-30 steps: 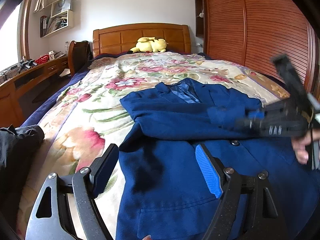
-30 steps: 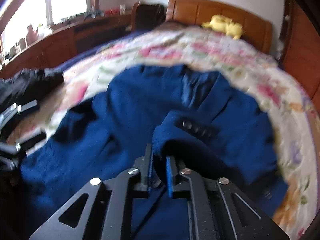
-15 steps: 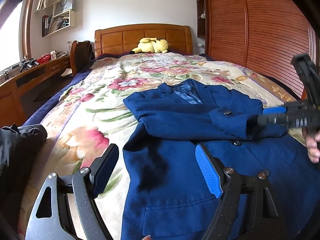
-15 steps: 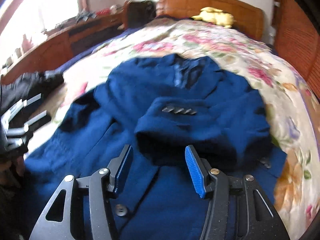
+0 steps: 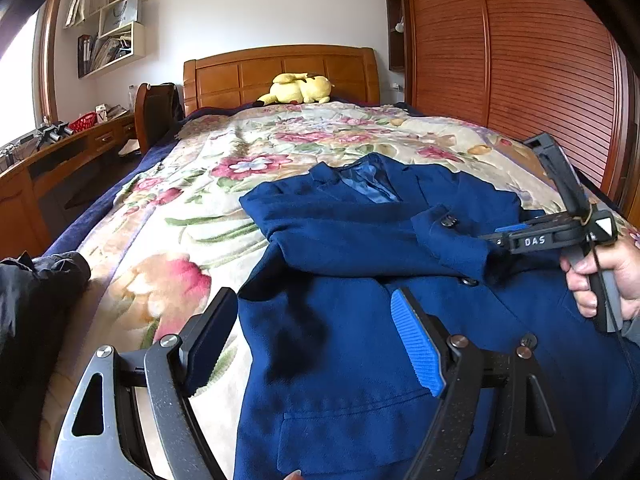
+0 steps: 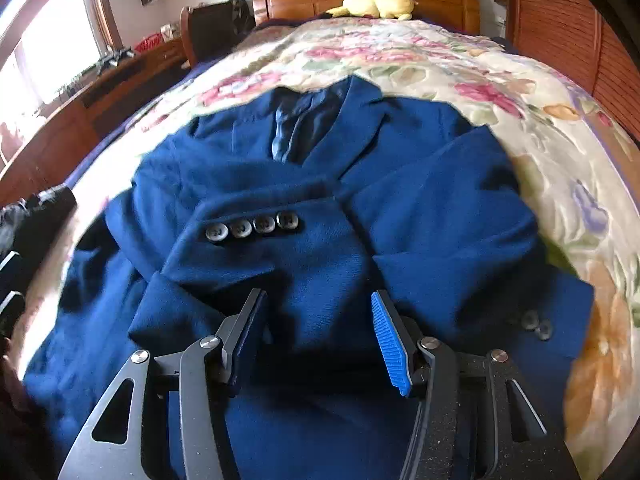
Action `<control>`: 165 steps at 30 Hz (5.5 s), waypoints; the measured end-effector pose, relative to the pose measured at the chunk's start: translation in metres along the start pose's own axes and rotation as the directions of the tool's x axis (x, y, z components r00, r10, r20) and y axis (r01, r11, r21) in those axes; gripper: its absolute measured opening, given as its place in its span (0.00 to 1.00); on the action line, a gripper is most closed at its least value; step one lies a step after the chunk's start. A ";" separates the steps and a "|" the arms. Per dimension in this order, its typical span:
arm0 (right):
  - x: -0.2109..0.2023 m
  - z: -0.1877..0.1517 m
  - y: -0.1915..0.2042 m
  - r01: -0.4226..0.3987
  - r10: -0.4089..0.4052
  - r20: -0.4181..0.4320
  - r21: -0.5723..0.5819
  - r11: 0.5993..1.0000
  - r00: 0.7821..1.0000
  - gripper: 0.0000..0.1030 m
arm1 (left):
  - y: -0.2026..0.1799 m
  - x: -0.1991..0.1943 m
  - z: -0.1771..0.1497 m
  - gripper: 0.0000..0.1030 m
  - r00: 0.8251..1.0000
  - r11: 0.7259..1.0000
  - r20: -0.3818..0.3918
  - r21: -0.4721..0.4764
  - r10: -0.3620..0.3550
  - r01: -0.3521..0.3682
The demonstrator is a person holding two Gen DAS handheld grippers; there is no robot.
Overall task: Fold large clothes
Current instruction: 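Lay the sleeve across the folded jacket front with the right tool, then move the left tool to the unfolded jacket side edge and grasp it, then fold the side edge over the jacket front with the left tool, then open, then grasp the second buttoned sleeve cuff with the left tool and lay it across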
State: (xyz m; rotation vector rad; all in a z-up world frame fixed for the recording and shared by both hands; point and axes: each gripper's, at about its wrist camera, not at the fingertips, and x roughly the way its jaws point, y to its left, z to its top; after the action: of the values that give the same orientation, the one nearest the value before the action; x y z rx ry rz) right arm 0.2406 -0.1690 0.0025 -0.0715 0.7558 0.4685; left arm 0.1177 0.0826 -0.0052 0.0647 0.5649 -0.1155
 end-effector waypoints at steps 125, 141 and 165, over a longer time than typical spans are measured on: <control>-0.094 -0.118 -0.018 0.115 -0.116 0.205 0.013 0.993 0.972 0.51 | -0.011 -0.016 0.006 0.39 0.993 1.000 -0.120 0.020 0.016 -0.013; -0.065 -0.110 -0.005 0.122 -0.111 0.155 -0.064 0.990 0.982 0.64 | 0.006 0.081 0.015 0.63 0.961 0.998 -0.274 0.061 0.029 -0.013; -0.036 -0.105 0.000 0.112 -0.105 0.072 -0.102 0.988 0.992 0.64 | -0.002 0.103 0.002 0.37 0.926 0.987 -0.349 0.015 -0.143 0.158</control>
State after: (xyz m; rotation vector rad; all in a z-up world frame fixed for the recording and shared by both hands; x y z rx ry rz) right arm 0.1504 -0.2065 -0.0503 -0.1941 0.6583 0.4045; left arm 0.2051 0.0710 -0.0589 0.0838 0.9217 -0.2694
